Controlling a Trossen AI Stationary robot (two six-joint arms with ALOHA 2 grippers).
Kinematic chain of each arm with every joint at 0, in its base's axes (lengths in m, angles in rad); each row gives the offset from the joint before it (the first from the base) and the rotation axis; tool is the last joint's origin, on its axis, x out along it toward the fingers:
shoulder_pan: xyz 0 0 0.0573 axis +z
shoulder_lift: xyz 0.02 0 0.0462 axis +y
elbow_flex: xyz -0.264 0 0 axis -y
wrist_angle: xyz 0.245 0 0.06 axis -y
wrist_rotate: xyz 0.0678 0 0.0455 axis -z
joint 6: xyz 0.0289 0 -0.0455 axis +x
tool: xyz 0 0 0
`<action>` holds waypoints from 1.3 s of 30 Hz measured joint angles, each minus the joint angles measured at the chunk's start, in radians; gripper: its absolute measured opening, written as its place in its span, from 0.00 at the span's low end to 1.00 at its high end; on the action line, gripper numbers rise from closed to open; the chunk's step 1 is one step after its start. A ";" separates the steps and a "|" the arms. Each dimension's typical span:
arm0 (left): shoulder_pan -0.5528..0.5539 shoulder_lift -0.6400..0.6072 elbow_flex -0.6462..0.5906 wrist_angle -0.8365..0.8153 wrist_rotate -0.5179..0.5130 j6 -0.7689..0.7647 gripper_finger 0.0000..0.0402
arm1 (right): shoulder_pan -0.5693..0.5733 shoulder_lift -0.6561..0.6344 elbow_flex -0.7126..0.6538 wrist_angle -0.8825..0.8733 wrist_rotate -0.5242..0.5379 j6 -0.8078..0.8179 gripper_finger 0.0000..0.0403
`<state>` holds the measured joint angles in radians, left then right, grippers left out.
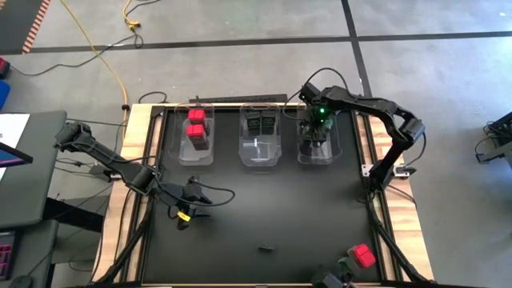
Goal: Sort spices by type
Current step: Put the green seasoning bottle into the right transparent bin
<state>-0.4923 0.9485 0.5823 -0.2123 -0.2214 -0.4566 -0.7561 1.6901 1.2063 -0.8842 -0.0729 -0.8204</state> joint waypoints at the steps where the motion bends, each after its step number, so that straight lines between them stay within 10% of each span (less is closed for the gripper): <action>1: 0.000 0.000 0.000 0.000 0.000 0.000 0.48 | -0.003 0.000 0.000 0.001 0.008 0.000 0.60; 39: 0.000 0.000 0.000 0.000 -0.027 0.000 0.48 | -0.018 0.000 0.001 0.035 0.025 0.008 0.73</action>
<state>-0.4923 0.9485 0.5823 -0.2125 -0.2482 -0.4564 -0.7738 1.6901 1.2072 -0.8494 -0.0479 -0.8124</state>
